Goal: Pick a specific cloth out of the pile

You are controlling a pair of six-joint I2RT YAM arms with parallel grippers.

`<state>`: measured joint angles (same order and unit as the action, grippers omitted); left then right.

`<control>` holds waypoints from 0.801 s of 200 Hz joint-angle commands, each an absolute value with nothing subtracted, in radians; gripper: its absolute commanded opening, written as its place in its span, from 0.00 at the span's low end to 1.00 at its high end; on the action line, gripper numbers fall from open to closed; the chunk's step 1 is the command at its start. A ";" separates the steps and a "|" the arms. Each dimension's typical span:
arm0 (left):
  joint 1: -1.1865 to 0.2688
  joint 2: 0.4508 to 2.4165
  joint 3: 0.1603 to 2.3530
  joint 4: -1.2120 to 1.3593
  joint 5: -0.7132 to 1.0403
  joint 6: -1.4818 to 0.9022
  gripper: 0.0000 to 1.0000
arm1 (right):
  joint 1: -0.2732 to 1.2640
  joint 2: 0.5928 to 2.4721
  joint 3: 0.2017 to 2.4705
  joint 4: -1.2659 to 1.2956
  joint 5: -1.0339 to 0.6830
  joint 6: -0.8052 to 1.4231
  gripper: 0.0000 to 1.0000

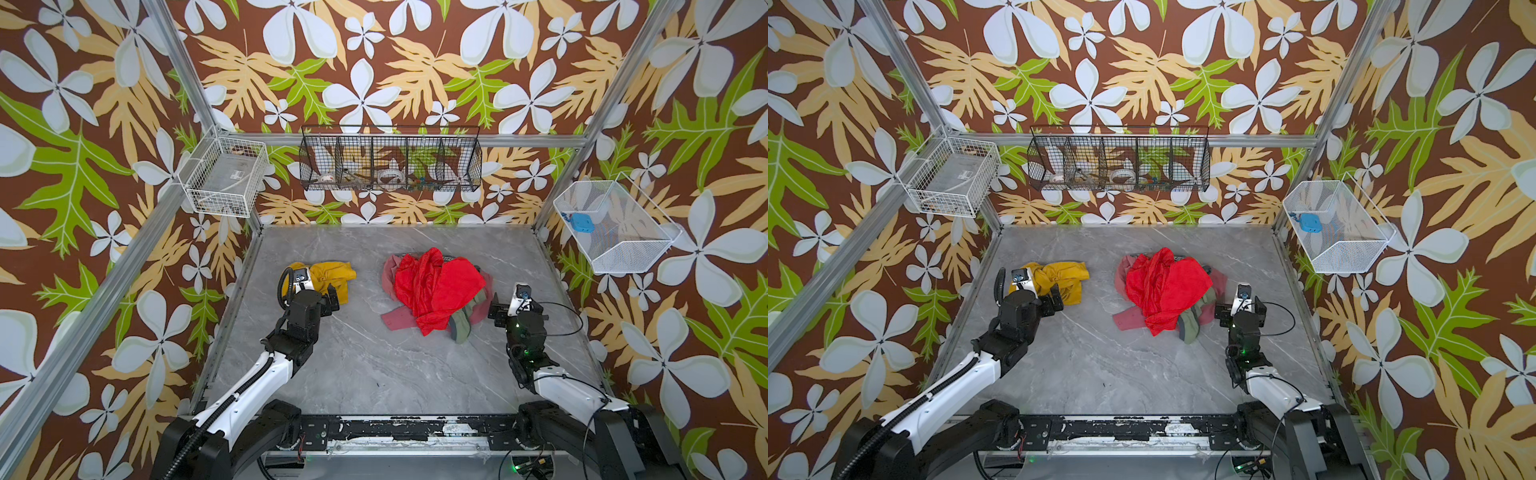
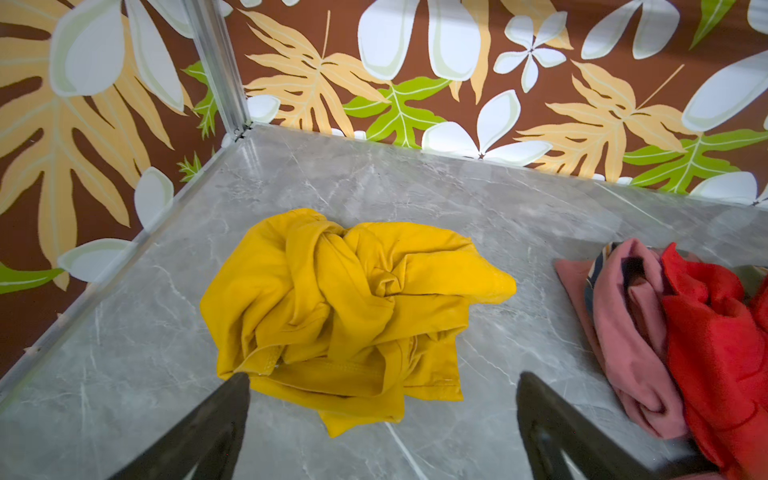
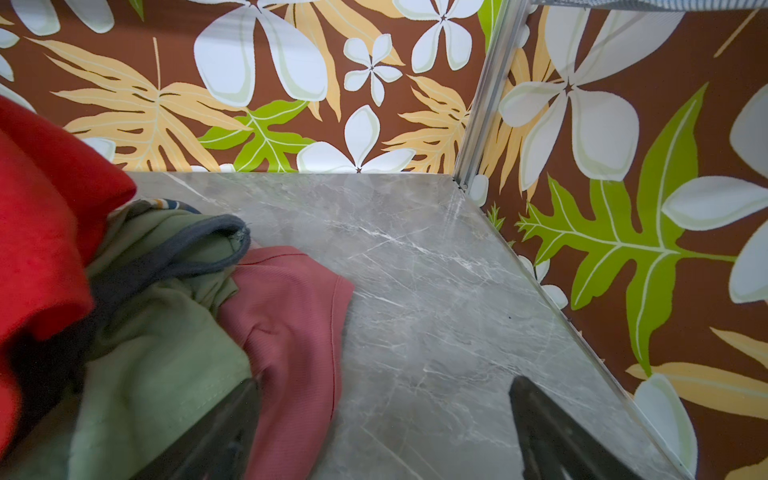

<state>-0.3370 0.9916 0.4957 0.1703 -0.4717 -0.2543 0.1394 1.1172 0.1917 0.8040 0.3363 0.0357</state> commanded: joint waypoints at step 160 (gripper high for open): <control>-0.338 0.981 0.243 0.730 -0.738 -0.053 1.00 | 0.063 1.462 0.224 1.123 0.201 0.041 0.94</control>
